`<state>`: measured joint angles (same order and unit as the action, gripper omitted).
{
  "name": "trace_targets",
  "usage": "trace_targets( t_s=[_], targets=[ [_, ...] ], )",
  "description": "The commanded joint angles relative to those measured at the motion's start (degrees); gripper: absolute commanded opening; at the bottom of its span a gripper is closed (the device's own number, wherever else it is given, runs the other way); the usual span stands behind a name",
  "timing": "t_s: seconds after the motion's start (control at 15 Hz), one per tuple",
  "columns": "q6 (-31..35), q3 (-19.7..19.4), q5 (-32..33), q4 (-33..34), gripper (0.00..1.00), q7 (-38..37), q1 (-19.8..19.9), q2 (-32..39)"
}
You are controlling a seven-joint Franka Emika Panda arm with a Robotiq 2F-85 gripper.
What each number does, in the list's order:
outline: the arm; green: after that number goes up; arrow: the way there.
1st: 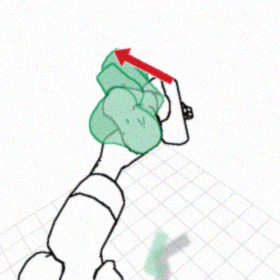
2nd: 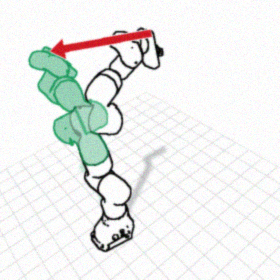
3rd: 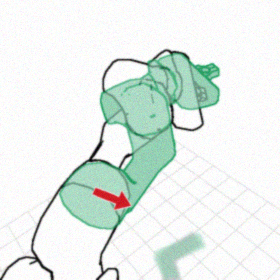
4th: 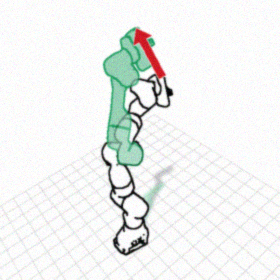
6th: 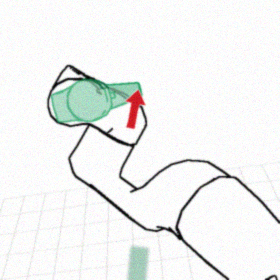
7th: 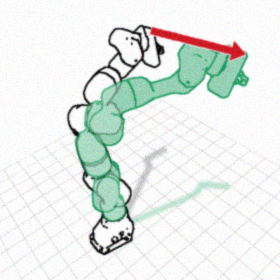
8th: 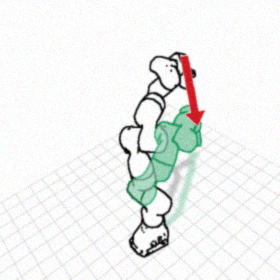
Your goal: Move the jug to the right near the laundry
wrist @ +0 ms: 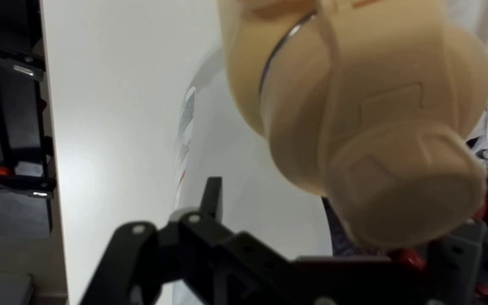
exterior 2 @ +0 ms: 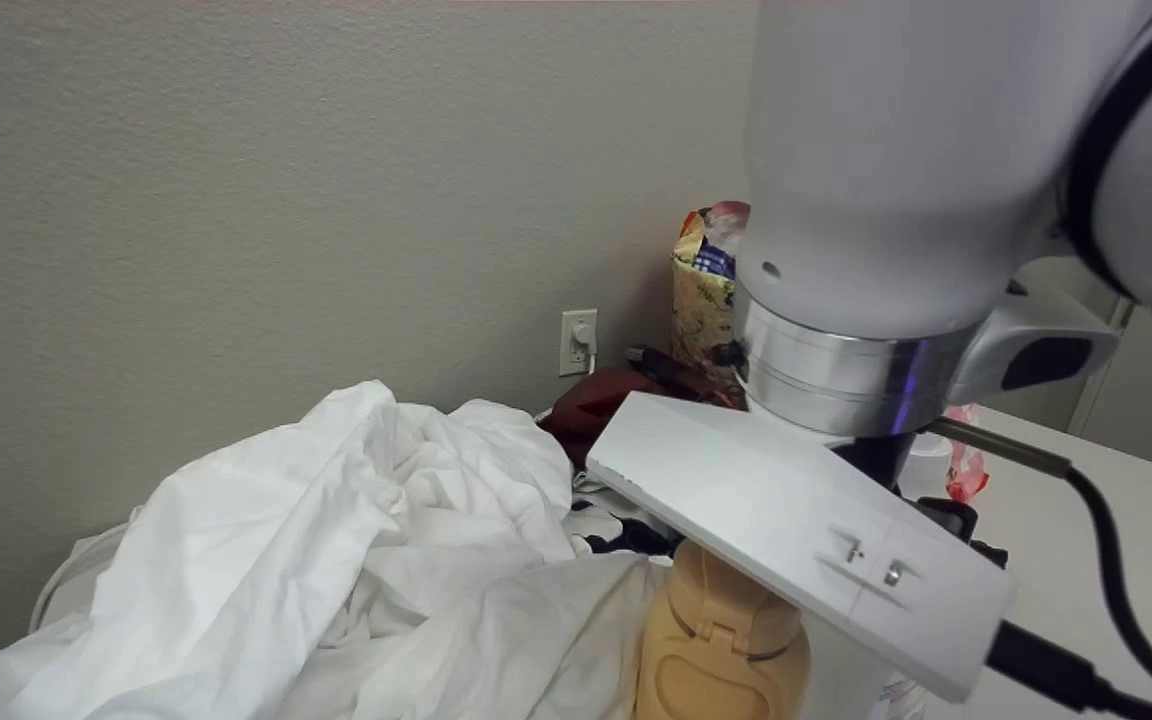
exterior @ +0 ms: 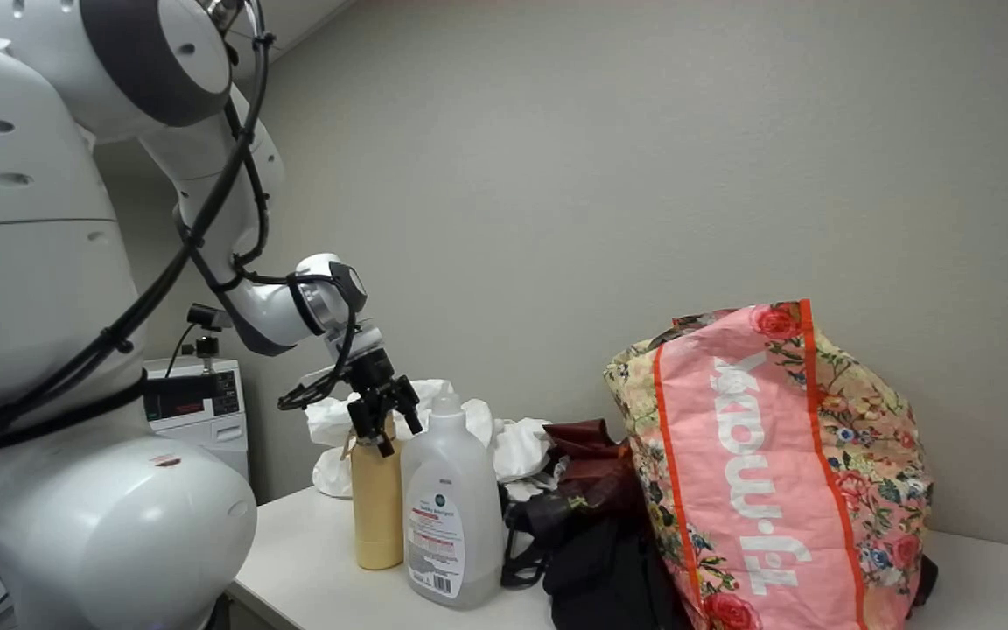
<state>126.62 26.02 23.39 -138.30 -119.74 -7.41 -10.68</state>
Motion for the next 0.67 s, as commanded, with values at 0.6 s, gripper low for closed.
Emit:
trace_targets(
  t_s=[0.6],
  targets=[
    [-1.3, -5.9, 1.7, 4.0, 1.00, -2.6, -2.2, 5.5]
  ],
)
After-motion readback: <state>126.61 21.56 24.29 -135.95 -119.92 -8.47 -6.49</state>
